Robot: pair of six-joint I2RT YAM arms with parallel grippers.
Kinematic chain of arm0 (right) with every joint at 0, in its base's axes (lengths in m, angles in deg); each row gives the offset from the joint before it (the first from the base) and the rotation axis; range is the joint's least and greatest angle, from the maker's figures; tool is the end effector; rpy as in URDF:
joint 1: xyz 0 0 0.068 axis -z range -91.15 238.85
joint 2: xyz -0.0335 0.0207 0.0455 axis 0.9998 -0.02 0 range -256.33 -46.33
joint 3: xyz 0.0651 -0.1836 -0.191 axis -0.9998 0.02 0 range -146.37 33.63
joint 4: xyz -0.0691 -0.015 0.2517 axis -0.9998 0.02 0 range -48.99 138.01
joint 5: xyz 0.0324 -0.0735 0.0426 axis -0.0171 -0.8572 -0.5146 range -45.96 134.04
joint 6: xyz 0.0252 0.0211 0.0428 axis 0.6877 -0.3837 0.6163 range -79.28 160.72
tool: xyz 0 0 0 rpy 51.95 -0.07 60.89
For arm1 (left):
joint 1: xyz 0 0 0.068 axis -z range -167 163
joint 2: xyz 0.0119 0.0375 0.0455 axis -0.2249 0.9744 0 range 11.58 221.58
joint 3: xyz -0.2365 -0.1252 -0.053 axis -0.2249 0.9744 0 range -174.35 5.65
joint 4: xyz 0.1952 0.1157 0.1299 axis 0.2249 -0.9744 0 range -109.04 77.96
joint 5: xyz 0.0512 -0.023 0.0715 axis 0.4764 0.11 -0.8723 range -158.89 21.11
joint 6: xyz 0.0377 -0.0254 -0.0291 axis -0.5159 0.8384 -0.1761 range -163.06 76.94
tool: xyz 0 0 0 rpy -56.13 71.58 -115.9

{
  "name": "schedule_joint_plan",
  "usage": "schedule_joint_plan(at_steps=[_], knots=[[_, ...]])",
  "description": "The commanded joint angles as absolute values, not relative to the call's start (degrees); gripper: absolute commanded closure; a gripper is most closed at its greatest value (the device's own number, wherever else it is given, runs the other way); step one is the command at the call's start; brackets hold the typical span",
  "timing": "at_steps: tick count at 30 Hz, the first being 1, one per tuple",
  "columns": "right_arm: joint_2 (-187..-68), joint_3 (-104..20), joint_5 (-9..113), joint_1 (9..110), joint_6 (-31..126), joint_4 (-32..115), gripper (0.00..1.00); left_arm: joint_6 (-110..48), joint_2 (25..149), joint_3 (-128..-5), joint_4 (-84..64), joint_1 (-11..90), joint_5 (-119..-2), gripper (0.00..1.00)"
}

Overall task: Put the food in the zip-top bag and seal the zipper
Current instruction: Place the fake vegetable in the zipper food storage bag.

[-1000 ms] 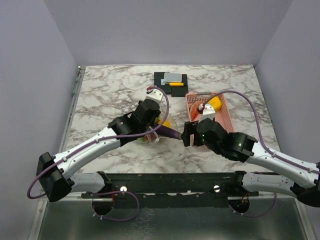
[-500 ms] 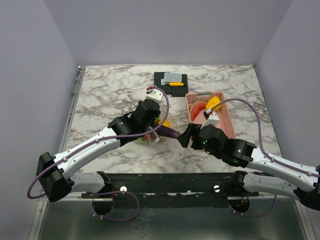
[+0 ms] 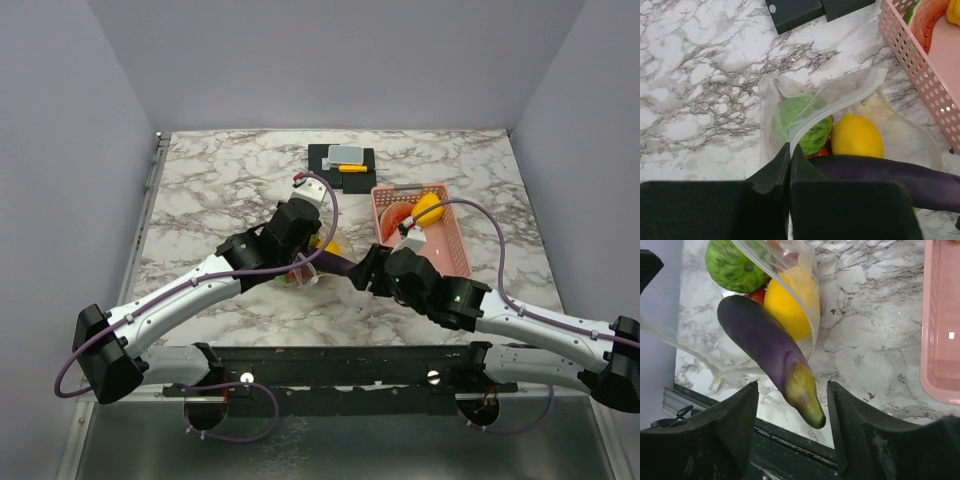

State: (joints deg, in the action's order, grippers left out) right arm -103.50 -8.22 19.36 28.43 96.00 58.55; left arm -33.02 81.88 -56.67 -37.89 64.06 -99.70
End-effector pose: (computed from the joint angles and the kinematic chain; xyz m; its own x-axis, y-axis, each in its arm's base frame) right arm 0.1206 0.1826 0.2707 -0.6597 0.3507 -0.6647 -0.1313 0.8170 0.5614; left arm 0.1831 -0.1977 0.3292 -0.4143 0.2746 -0.8677 0.3335 0.9329 0.1359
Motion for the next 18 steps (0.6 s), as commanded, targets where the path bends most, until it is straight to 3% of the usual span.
schedule_joint_plan(at_steps=[1,11,18], knots=[[-104.71,-6.45,19.83,29.57,97.42,53.63,0.43,-32.65,81.38,-56.48,-37.97,63.91,-98.60,1.00],[-104.14,-7.61,20.49,30.06,94.00,51.52,0.98,-32.73,81.34,-56.57,-37.97,63.95,-98.30,1.00],[-106.62,-13.06,25.86,30.07,86.63,52.72,0.99,-32.84,81.28,-56.66,-38.01,64.00,-97.81,1.00]])
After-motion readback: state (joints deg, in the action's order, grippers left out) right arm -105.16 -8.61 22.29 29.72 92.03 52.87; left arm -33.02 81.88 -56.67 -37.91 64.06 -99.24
